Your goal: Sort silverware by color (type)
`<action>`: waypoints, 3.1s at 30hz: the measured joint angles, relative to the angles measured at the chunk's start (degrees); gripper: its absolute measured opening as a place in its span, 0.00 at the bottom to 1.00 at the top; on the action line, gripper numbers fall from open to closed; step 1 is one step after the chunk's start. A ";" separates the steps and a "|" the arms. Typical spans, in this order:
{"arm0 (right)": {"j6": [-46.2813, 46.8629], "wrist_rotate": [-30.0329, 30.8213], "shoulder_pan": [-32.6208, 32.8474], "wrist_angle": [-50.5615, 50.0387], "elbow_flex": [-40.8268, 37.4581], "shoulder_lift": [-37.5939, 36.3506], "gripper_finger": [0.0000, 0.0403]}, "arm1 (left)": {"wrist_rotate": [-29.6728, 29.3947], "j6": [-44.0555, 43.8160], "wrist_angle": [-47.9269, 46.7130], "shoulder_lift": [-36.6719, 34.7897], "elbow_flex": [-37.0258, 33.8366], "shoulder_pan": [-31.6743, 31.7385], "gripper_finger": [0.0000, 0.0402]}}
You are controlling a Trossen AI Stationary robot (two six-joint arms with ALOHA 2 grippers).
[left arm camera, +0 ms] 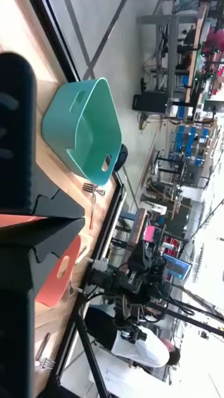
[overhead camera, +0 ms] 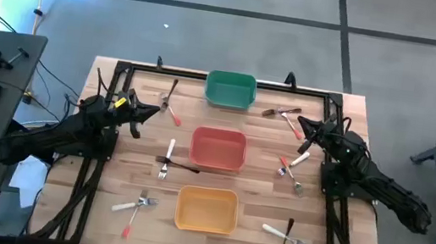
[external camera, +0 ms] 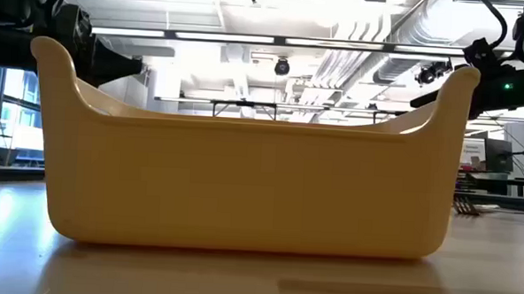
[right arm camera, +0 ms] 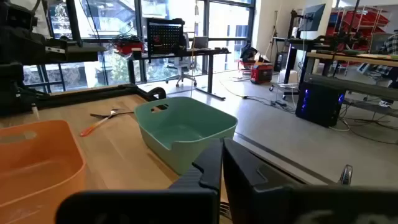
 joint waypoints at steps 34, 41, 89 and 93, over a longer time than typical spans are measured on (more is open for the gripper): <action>-0.01 0.00 0.02 0.00 0.00 0.00 0.00 | -0.01 -0.01 0.01 0.00 -0.01 -0.02 0.00; -0.01 0.00 0.00 0.00 0.00 -0.02 0.00 | 0.01 -0.01 0.01 0.01 -0.01 0.00 0.00; 31.63 12.86 30.11 34.79 -0.04 13.56 0.00 | 0.01 0.00 0.01 0.00 -0.01 0.00 0.00; 31.84 14.36 34.34 38.53 -0.03 19.08 0.00 | -0.01 0.00 -0.01 0.00 -0.01 -0.02 0.00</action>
